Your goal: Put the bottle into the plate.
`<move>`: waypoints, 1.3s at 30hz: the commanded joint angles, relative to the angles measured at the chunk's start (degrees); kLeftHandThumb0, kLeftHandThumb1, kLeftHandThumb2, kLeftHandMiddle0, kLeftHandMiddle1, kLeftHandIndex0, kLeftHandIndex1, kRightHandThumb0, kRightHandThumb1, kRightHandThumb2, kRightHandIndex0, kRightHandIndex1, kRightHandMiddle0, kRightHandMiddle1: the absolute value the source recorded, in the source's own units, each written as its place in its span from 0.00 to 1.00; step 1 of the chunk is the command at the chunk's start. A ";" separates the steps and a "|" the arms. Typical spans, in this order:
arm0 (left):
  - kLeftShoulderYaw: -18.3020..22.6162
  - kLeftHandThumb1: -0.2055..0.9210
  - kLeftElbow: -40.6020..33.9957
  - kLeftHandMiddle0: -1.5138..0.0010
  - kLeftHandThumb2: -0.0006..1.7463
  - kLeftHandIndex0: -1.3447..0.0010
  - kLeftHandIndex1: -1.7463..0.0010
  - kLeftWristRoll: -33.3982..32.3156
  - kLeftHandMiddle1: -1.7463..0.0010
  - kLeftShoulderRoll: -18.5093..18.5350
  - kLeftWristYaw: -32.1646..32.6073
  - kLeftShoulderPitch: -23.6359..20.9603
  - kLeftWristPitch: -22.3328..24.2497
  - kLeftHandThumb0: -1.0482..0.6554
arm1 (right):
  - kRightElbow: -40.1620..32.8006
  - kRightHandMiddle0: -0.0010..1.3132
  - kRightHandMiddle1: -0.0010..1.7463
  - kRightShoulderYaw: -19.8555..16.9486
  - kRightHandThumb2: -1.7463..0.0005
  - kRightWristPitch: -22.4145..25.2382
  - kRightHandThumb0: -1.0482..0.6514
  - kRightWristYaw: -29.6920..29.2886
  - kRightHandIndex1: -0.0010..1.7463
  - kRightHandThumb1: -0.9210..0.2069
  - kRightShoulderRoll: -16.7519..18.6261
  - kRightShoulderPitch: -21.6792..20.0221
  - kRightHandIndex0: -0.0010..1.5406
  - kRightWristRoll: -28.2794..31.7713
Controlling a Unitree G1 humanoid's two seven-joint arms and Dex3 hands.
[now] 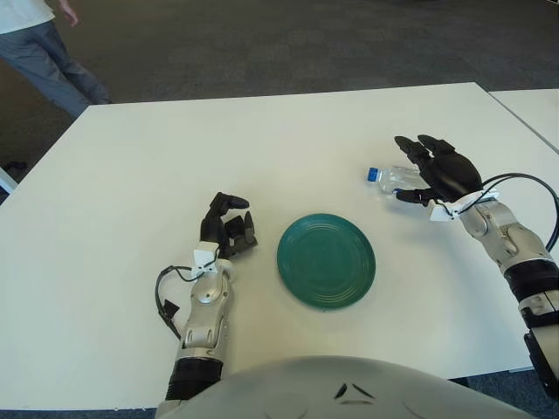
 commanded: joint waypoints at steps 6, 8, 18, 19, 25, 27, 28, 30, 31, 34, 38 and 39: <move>-0.54 0.49 0.88 0.21 0.73 0.56 0.00 0.63 0.00 -1.62 1.29 -0.06 -0.39 0.34 | -0.93 0.00 0.00 -0.37 0.65 -2.95 0.00 8.69 0.00 0.00 -2.09 -1.41 0.00 7.15; -0.85 0.49 0.77 0.21 0.73 0.56 0.00 0.87 0.00 -1.64 1.44 0.06 -0.45 0.34 | -1.67 0.00 0.00 -0.54 0.65 -3.50 0.00 10.00 0.00 0.00 -2.44 -0.97 0.00 8.41; -2.74 0.49 0.09 0.19 0.73 0.56 0.00 2.35 0.00 -1.75 2.28 0.45 -0.56 0.34 | -4.04 0.00 0.00 -0.57 0.65 -3.14 0.00 12.35 0.00 0.00 -2.57 1.17 0.00 10.27; -2.93 0.49 0.04 0.19 0.73 0.56 0.00 2.49 0.00 -1.74 2.35 0.47 -0.59 0.34 | -4.07 0.00 0.00 -0.53 0.65 -3.12 0.00 12.40 0.00 0.00 -2.56 1.28 0.00 10.30; -4.08 0.49 -0.11 0.19 0.73 0.56 0.00 3.27 0.00 -1.86 2.87 0.50 -1.25 0.34 | -3.97 0.00 0.00 -0.49 0.65 -3.53 0.00 12.52 0.00 0.00 -2.82 1.71 0.00 10.28; -4.42 0.50 -0.25 0.18 0.73 0.56 0.00 3.20 0.00 -1.98 2.96 0.57 -1.40 0.34 | -3.91 0.00 0.00 -0.55 0.64 -3.94 0.00 12.65 0.00 0.00 -2.89 1.92 0.00 10.50; -4.58 0.50 -0.44 0.18 0.73 0.56 0.00 3.11 0.00 -2.05 2.99 0.64 -1.37 0.34 | -3.90 0.00 0.00 -0.58 0.64 -4.23 0.00 12.84 0.00 0.00 -2.91 2.06 0.00 10.78; -4.89 0.50 -0.80 0.17 0.72 0.56 0.00 3.04 0.00 -2.16 3.11 0.79 -1.28 0.34 | -3.95 0.00 0.00 -0.71 0.64 -4.69 0.00 13.15 0.00 0.00 -2.98 2.36 0.00 11.26; -5.04 0.50 -0.97 0.17 0.72 0.56 0.00 3.04 0.00 -2.20 3.19 0.86 -1.22 0.34 | -3.99 0.00 0.00 -0.79 0.64 -4.86 0.00 13.28 0.00 0.00 -3.02 2.50 0.00 11.45; -5.52 0.50 -1.85 0.16 0.72 0.57 0.00 2.89 0.00 -2.34 3.35 1.23 -1.12 0.34 | -4.25 0.00 0.00 -1.06 0.64 -5.66 0.00 13.82 0.00 0.00 -2.89 3.39 0.00 12.64; -6.25 0.50 -3.52 0.15 0.73 0.56 0.00 2.59 0.00 -2.53 3.38 1.92 -0.86 0.34 | -4.36 0.00 0.00 -1.08 0.65 -6.45 0.00 14.72 0.00 0.00 -2.50 4.55 0.00 14.35; -6.47 0.49 -3.94 0.15 0.73 0.56 0.00 2.62 0.00 -2.58 3.43 2.11 -0.77 0.34 | -4.35 0.00 0.00 -1.00 0.65 -6.50 0.00 14.84 0.00 0.00 -2.33 4.81 0.00 14.56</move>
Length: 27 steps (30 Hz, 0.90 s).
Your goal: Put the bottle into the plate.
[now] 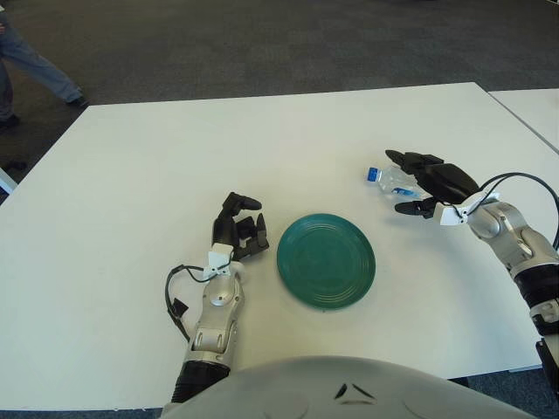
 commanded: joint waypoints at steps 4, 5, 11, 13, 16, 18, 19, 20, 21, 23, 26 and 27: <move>-1.25 0.48 -2.79 0.14 0.74 0.55 0.00 0.30 0.00 -2.57 0.83 1.28 0.26 0.33 | 0.10 0.00 0.00 -0.18 0.64 -0.75 0.00 0.62 0.00 0.00 0.71 1.52 0.00 1.57; -1.39 0.48 -2.98 0.14 0.74 0.55 0.00 0.44 0.00 -2.56 0.95 1.38 0.35 0.33 | 0.44 0.00 0.00 -0.08 0.64 -0.83 0.00 0.36 0.00 0.00 0.97 1.53 0.00 1.45; -2.30 0.47 -4.37 0.14 0.75 0.54 0.00 1.53 0.00 -2.39 2.11 2.05 1.35 0.33 | 5.92 0.00 0.00 1.04 0.63 -1.23 0.00 -2.29 0.00 0.00 2.98 -0.80 0.00 -0.12; -2.50 0.47 -4.79 0.13 0.75 0.54 0.00 1.73 0.00 -2.36 2.36 2.25 1.63 0.33 | 8.32 0.00 0.00 1.64 0.63 -1.50 0.00 -3.28 0.00 0.00 3.43 -2.13 0.00 -0.77; -2.75 0.46 -5.18 0.13 0.76 0.54 0.00 1.82 0.00 -2.25 2.62 2.50 1.83 0.33 | 10.36 0.00 0.00 2.22 0.63 -2.02 0.00 -4.26 0.00 0.00 3.60 -3.27 0.00 -1.27; -2.88 0.46 -5.45 0.13 0.76 0.54 0.00 1.84 0.00 -2.14 2.73 2.66 1.92 0.33 | 11.57 0.00 0.00 2.75 0.64 -1.88 0.00 -4.62 0.00 0.00 3.72 -4.11 0.00 -1.78; -2.92 0.46 -5.56 0.13 0.76 0.54 0.00 1.81 0.00 -2.08 2.76 2.71 1.97 0.33 | 12.16 0.00 0.00 3.03 0.64 -1.73 0.00 -4.72 0.00 0.00 3.79 -4.54 0.00 -2.03; -2.96 0.46 -5.64 0.13 0.76 0.54 0.00 1.78 0.00 -2.04 2.78 2.75 2.01 0.33 | 12.61 0.00 0.00 3.25 0.64 -1.68 0.00 -4.83 0.00 0.00 3.83 -4.85 0.00 -2.19; -3.03 0.46 -5.91 0.13 0.76 0.53 0.00 1.73 0.00 -2.00 2.75 2.93 2.10 0.33 | 13.02 0.00 0.00 3.47 0.63 -1.47 0.00 -4.86 0.00 0.00 3.86 -5.15 0.00 -2.39; -3.11 0.46 -6.26 0.13 0.76 0.53 0.00 1.67 0.00 -1.96 2.72 3.17 2.23 0.33 | 13.59 0.00 0.00 3.80 0.63 -1.31 0.00 -4.98 0.00 0.00 3.88 -5.53 0.00 -2.61; -3.38 0.45 -7.43 0.13 0.76 0.53 0.00 1.49 0.00 -1.87 2.51 3.98 2.52 0.33 | 15.09 0.00 0.00 4.52 0.63 -0.42 0.00 -5.28 0.00 0.00 4.24 -6.53 0.00 -3.28; -3.45 0.45 -7.70 0.13 0.76 0.53 0.00 1.44 0.00 -1.84 2.44 4.16 2.60 0.33 | 15.40 0.00 0.00 4.71 0.63 -0.12 0.00 -5.36 0.00 0.00 4.33 -6.77 0.00 -3.47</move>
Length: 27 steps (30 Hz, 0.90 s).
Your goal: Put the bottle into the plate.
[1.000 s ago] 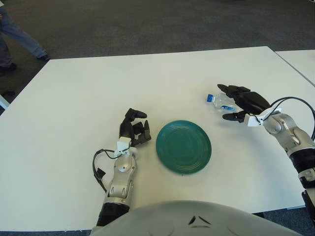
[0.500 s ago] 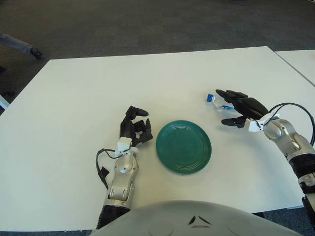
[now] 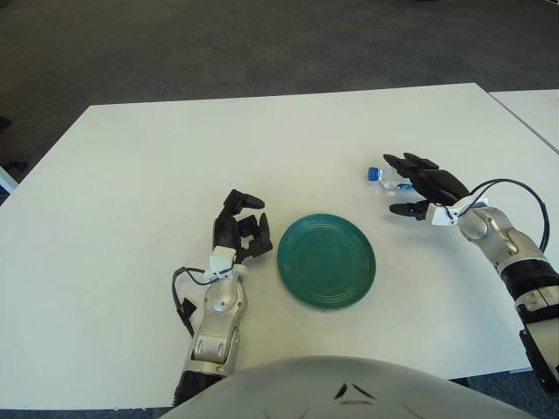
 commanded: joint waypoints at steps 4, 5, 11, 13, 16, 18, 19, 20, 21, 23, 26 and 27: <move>-0.85 0.45 -2.51 0.12 0.76 0.53 0.00 0.09 0.00 -2.12 0.17 1.89 0.94 0.33 | 2.76 0.00 0.00 1.98 0.63 2.21 0.00 0.12 0.00 0.00 0.87 -1.50 0.00 -1.74; -0.89 0.45 -2.67 0.12 0.76 0.53 0.00 0.07 0.00 -2.10 0.15 2.00 0.99 0.33 | 3.05 0.00 0.00 2.21 0.63 2.43 0.00 0.09 0.00 0.00 0.94 -1.75 0.00 -1.87; -1.03 0.45 -3.30 0.12 0.76 0.53 0.00 0.10 0.00 -1.87 0.16 2.52 1.08 0.33 | 5.64 0.00 0.00 3.17 0.62 3.15 0.00 0.69 0.00 0.00 1.55 -3.62 0.00 -1.80; -1.07 0.45 -3.47 0.12 0.76 0.53 0.00 0.05 0.00 -1.82 0.12 2.63 1.15 0.33 | 7.03 0.00 0.00 3.50 0.62 3.23 0.00 0.90 0.00 0.00 1.92 -4.57 0.00 -1.70; -1.14 0.46 -3.66 0.12 0.76 0.53 0.00 -0.08 0.00 -1.77 0.02 2.73 1.10 0.33 | 9.10 0.00 0.00 4.00 0.62 3.25 0.00 0.81 0.00 0.00 2.53 -6.07 0.00 -1.81; -1.22 0.46 -3.70 0.12 0.76 0.53 0.00 -0.14 0.00 -1.73 -0.06 2.79 0.96 0.33 | 10.29 0.00 0.00 4.42 0.62 3.32 0.00 0.53 0.00 0.00 2.87 -7.00 0.00 -1.98; -1.23 0.46 -3.74 0.12 0.76 0.53 0.00 -0.24 0.00 -1.68 -0.17 2.79 0.93 0.33 | 11.02 0.00 0.00 4.71 0.62 3.50 0.00 0.36 0.00 0.00 3.14 -7.66 0.00 -2.15; -1.24 0.46 -3.77 0.12 0.76 0.53 0.00 -0.32 0.00 -1.64 -0.25 2.79 0.93 0.33 | 11.59 0.00 0.00 4.95 0.62 3.60 0.00 0.21 0.00 0.00 3.32 -8.15 0.00 -2.26; -1.23 0.45 -3.79 0.12 0.76 0.53 0.00 -0.45 0.00 -1.61 -0.35 2.78 0.93 0.33 | 12.17 0.00 0.00 5.20 0.62 3.71 0.00 0.07 0.00 0.00 3.52 -8.65 0.00 -2.33; -1.23 0.45 -3.76 0.12 0.76 0.53 0.00 -0.71 0.00 -1.59 -0.53 2.78 0.92 0.33 | 13.15 0.00 0.00 5.56 0.62 3.83 0.00 -0.12 0.00 0.00 3.89 -9.51 0.00 -2.37; -1.13 0.45 -3.64 0.12 0.76 0.53 0.00 -1.13 0.00 -1.59 -0.76 2.78 0.79 0.33 | 14.72 0.00 0.00 6.11 0.62 4.16 0.00 -0.36 0.00 0.00 4.82 -11.06 0.00 -2.46; -1.13 0.45 -3.59 0.12 0.76 0.53 0.00 -1.14 0.00 -1.61 -0.76 2.76 0.72 0.33 | 15.11 0.00 0.00 6.28 0.62 4.16 0.00 -0.48 0.00 0.00 4.97 -11.36 0.00 -2.49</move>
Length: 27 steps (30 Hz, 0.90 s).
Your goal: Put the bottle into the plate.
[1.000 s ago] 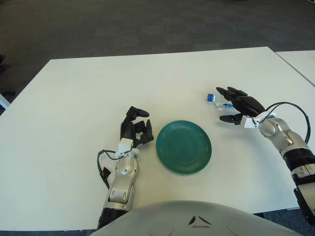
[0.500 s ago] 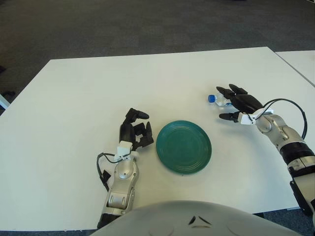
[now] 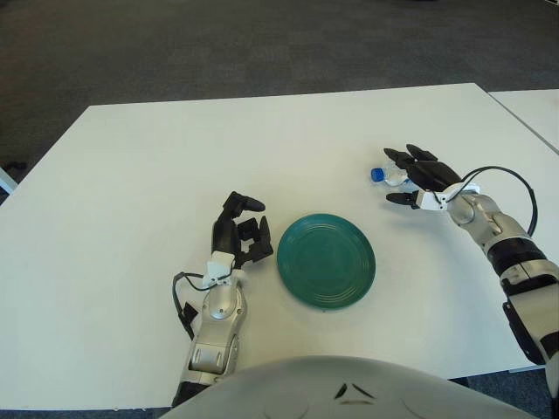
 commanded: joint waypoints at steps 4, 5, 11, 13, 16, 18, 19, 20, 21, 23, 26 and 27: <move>0.02 0.45 0.00 0.12 0.76 0.53 0.00 -0.27 0.00 -1.90 -0.04 0.34 -0.16 0.33 | 3.53 0.00 0.00 2.08 0.63 0.80 0.00 0.25 0.00 0.00 2.11 -1.99 0.00 -0.86; 0.02 0.45 0.06 0.12 0.76 0.53 0.00 -0.20 0.00 -1.95 0.05 0.34 -0.23 0.33 | 3.99 0.00 0.00 2.41 0.63 1.02 0.00 0.16 0.00 0.00 2.31 -2.33 0.00 -1.06; -0.15 0.45 0.11 0.12 0.76 0.53 0.00 -0.28 0.00 -2.17 0.09 0.38 -0.38 0.33 | 5.70 0.00 0.00 3.73 0.63 1.63 0.00 -0.36 0.00 0.00 2.69 -3.49 0.00 -1.62; -0.21 0.45 0.09 0.12 0.76 0.53 0.00 -0.42 0.00 -2.21 0.01 0.42 -0.61 0.33 | 6.18 0.00 0.00 4.13 0.64 1.85 0.00 -0.61 0.00 0.00 2.84 -3.83 0.00 -1.69; -0.26 0.45 0.06 0.12 0.76 0.53 0.00 -0.59 0.00 -2.33 0.00 0.50 -0.77 0.33 | 6.88 0.01 0.00 4.66 0.65 1.92 0.00 -1.05 0.00 0.00 3.05 -4.28 0.01 -1.76; -0.28 0.45 0.07 0.12 0.76 0.53 0.00 -0.63 0.00 -2.40 0.06 0.54 -0.81 0.33 | 7.25 0.01 0.01 4.90 0.65 1.71 0.00 -1.38 0.00 0.00 3.09 -4.47 0.01 -1.80; -0.30 0.45 0.08 0.12 0.76 0.53 0.00 -0.68 0.00 -2.42 0.07 0.56 -0.84 0.33 | 7.43 0.01 0.01 5.01 0.65 1.53 0.00 -1.58 0.01 0.00 3.10 -4.54 0.01 -1.81; -0.31 0.46 0.08 0.12 0.76 0.53 0.00 -0.73 0.00 -2.43 0.09 0.58 -0.86 0.33 | 7.58 0.02 0.01 5.09 0.65 1.40 0.00 -1.72 0.01 0.00 3.11 -4.60 0.02 -1.81; -0.35 0.46 0.08 0.12 0.76 0.53 0.00 -0.74 0.00 -2.44 0.12 0.60 -0.87 0.33 | 7.71 0.02 0.01 5.15 0.66 1.30 0.00 -1.82 0.01 0.00 3.09 -4.65 0.02 -1.81; -0.36 0.46 0.05 0.12 0.76 0.53 0.00 -0.95 0.00 -2.45 0.09 0.64 -1.01 0.33 | 8.04 0.02 0.01 5.23 0.66 1.02 0.00 -2.11 0.01 0.00 3.19 -4.79 0.03 -1.78; -0.42 0.46 0.04 0.12 0.76 0.54 0.00 -1.09 0.00 -2.53 0.17 0.68 -1.24 0.33 | 8.31 0.04 0.02 5.22 0.67 0.40 0.00 -2.47 0.01 0.00 3.30 -4.87 0.05 -1.48; -0.38 0.46 -0.11 0.12 0.76 0.54 0.00 -1.42 0.00 -2.50 0.00 0.75 -1.24 0.33 | 7.91 0.04 0.02 5.03 0.67 -0.17 0.00 -2.55 0.02 0.00 3.22 -4.68 0.05 -1.17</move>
